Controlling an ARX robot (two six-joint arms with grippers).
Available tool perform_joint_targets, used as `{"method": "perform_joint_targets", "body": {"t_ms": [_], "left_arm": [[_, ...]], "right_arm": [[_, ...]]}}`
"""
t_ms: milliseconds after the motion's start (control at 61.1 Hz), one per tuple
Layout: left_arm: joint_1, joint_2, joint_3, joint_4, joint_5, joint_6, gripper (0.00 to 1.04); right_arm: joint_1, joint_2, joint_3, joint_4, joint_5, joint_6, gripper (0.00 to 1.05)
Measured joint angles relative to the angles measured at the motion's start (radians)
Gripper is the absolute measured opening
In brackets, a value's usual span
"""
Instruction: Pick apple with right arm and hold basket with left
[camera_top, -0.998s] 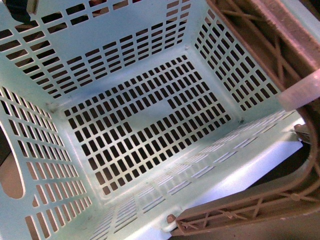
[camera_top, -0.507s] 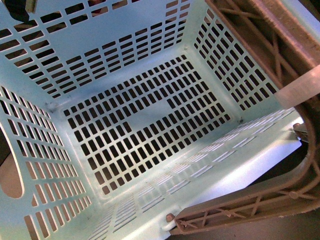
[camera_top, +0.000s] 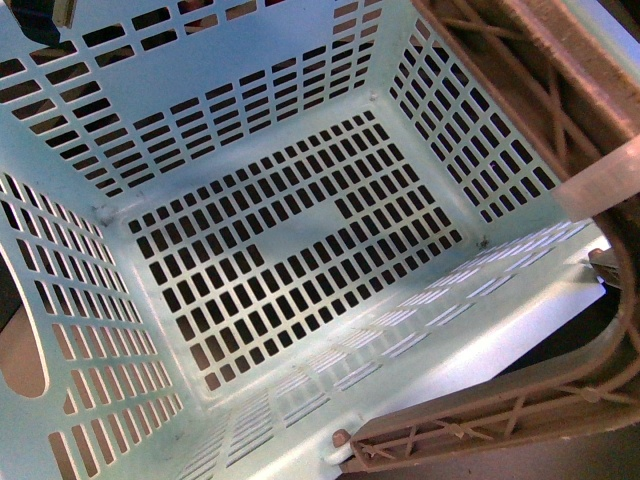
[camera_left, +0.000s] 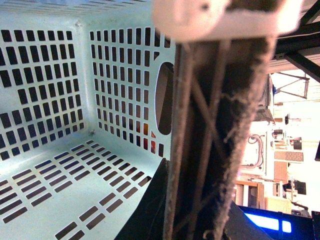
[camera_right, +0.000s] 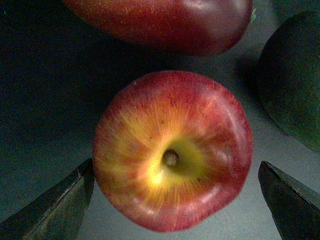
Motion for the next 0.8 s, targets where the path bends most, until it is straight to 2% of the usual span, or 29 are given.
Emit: {"method": "perform_joint_targets", "body": {"t_ms": [229, 376, 573, 720, 802], "left_arm": [[0.0, 0.0, 0.0, 0.0, 0.0, 0.0, 0.08], [0.0, 0.0, 0.0, 0.0, 0.0, 0.0, 0.08], [0.0, 0.0, 0.0, 0.0, 0.0, 0.0, 0.08], [0.0, 0.0, 0.0, 0.0, 0.0, 0.0, 0.08], [0.0, 0.0, 0.0, 0.0, 0.0, 0.0, 0.08]], "right_arm": [[0.003, 0.028, 0.049, -0.011, 0.001, 0.004, 0.96], [0.003, 0.032, 0.053, -0.005, 0.0, 0.005, 0.79], [-0.002, -0.006, -0.017, 0.04, -0.042, -0.022, 0.78], [-0.013, -0.179, -0.146, 0.055, -0.145, -0.055, 0.78], [-0.017, -0.36, -0.231, 0.036, -0.239, -0.061, 0.75]]}}
